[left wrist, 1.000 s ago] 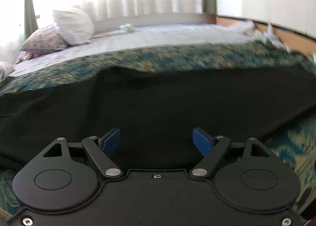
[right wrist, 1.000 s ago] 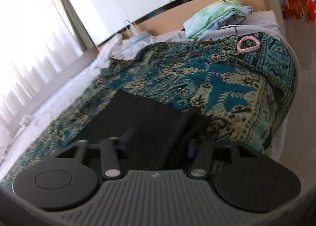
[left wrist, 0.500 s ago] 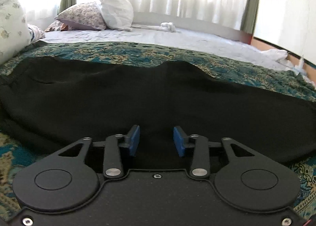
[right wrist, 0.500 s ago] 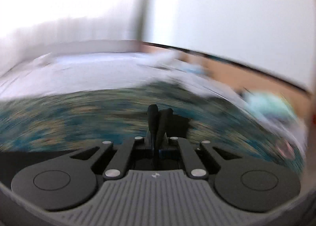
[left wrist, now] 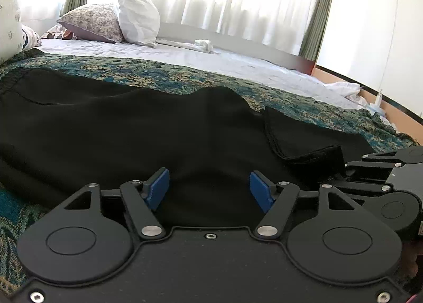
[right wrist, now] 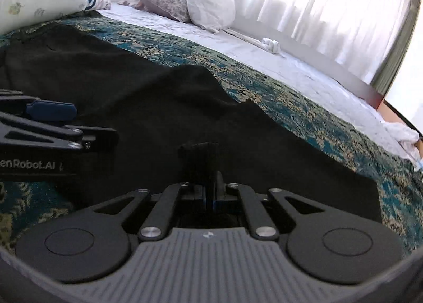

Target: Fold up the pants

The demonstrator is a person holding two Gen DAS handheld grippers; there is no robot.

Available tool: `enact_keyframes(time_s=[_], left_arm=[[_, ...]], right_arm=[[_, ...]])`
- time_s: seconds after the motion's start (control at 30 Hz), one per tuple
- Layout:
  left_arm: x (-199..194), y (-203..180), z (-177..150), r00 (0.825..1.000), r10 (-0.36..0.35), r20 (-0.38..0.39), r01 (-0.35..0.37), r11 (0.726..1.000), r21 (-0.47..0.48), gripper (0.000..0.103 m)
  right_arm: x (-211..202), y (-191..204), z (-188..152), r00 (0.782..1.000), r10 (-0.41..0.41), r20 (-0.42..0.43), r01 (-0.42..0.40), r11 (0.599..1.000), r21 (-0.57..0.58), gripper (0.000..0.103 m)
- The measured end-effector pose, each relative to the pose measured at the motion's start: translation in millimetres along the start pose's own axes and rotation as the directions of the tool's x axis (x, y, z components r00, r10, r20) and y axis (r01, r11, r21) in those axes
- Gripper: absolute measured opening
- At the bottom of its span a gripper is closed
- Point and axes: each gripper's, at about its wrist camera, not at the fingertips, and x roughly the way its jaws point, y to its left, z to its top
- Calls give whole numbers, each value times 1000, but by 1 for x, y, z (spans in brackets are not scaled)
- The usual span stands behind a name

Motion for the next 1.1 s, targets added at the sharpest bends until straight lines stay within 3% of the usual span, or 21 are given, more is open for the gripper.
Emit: enact_keyframes(time_s=[0.23,0.43,0.53,0.57,0.67,0.73,0.9,0.97,1.0,1.03,1.07,1.1], left_arm=[[-2,3,0,1000,-16,10,16,1000,-25,67],[-3,6,0,1000,-24,12,24,999,-38,67],[-6,16,22,997,-29,-66,20,990,-138,57],[-6,17,32,997,-26,-79,15,991,-135,54],[-16,11,56,997,77,31,-78,996,36,54],[-11,13,58,991,129,31,-131,987,96,53],[8,27,36,988,139,-74,-136,989,51,53],[9,27,28,988,146,-51,-142,988,64,53],[9,25,29,988,148,-51,-144,987,76,56],[9,25,29,987,148,-54,-144,986,85,59],[10,24,28,987,149,-58,-144,985,93,60],[11,23,26,987,150,-58,-144,984,101,62]], right_arm=[[-7,17,-7,999,-38,18,40,995,-96,10],[-13,20,-10,999,-27,39,28,999,-42,9],[-15,19,-11,999,-3,54,3,1000,-12,9],[-15,19,-11,998,7,59,-7,1000,-1,9],[-14,21,-9,997,33,68,-35,999,26,9],[-13,27,-7,996,43,75,-45,999,17,10],[-12,43,-7,996,22,86,-17,998,-52,13],[-14,42,-6,996,23,88,-19,999,-48,14],[-15,41,-6,996,24,87,-20,999,-42,18],[-17,39,-5,995,21,93,-18,999,-32,39],[-20,37,-6,995,31,99,-29,999,-20,46],[-24,34,-6,993,46,108,-46,999,-2,63]])
